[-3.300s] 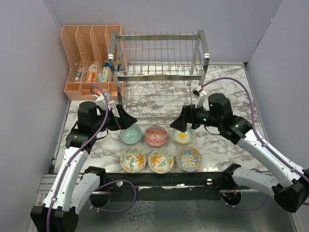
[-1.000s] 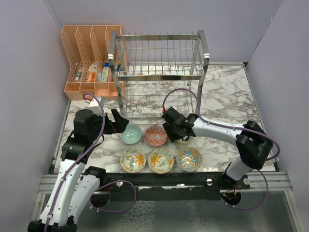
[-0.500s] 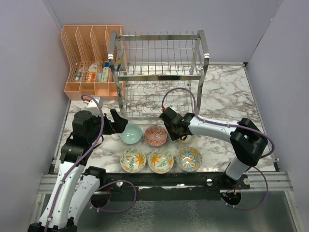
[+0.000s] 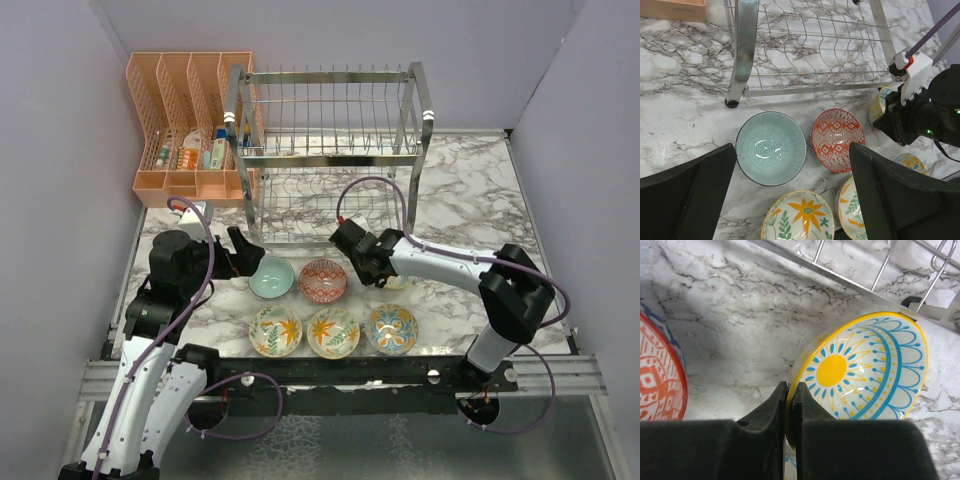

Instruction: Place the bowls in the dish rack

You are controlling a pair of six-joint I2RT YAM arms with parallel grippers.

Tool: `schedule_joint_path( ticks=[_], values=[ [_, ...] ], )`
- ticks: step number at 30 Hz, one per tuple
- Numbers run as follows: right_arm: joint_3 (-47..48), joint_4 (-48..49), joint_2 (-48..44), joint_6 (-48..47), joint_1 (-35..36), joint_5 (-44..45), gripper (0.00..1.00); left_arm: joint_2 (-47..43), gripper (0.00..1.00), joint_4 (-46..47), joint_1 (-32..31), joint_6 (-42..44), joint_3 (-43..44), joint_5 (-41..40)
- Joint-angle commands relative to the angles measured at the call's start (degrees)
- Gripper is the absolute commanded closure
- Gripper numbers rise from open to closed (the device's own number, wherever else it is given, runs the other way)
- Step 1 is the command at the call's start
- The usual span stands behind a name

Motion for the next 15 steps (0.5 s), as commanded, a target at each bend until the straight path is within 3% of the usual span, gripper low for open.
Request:
schedule_joint_path(
  ticks=[1,8,10,11,15],
  values=[
    [1.70,-3.44,-3.93,2.53,0.24,-1.10,0.99,-0.59,0.01,1.15,-0.18,0.24,0.10,-1.26],
    [3.81,-3.10,-10.73,-0.55,0.28,-9.14,0.99,-0.51,0.01,1.93,-0.11,-0.40,0.38,-1.34],
    [4.32,-2.25,-12.41,-1.60,0.33,-14.18,0.99,-0.40,0.01,1.96,-0.13,-0.55,0.61,-1.32],
    [4.88,-1.05,-14.13,-2.63,0.33,-20.99,0.99,-0.50,0.01,1.89,-0.18,-0.71,1.16,-1.37],
    [5.06,-0.48,-14.68,-3.29,0.33,-28.67,0.99,-0.87,0.01,1.75,-0.14,-0.79,1.73,-1.50]
  ],
)
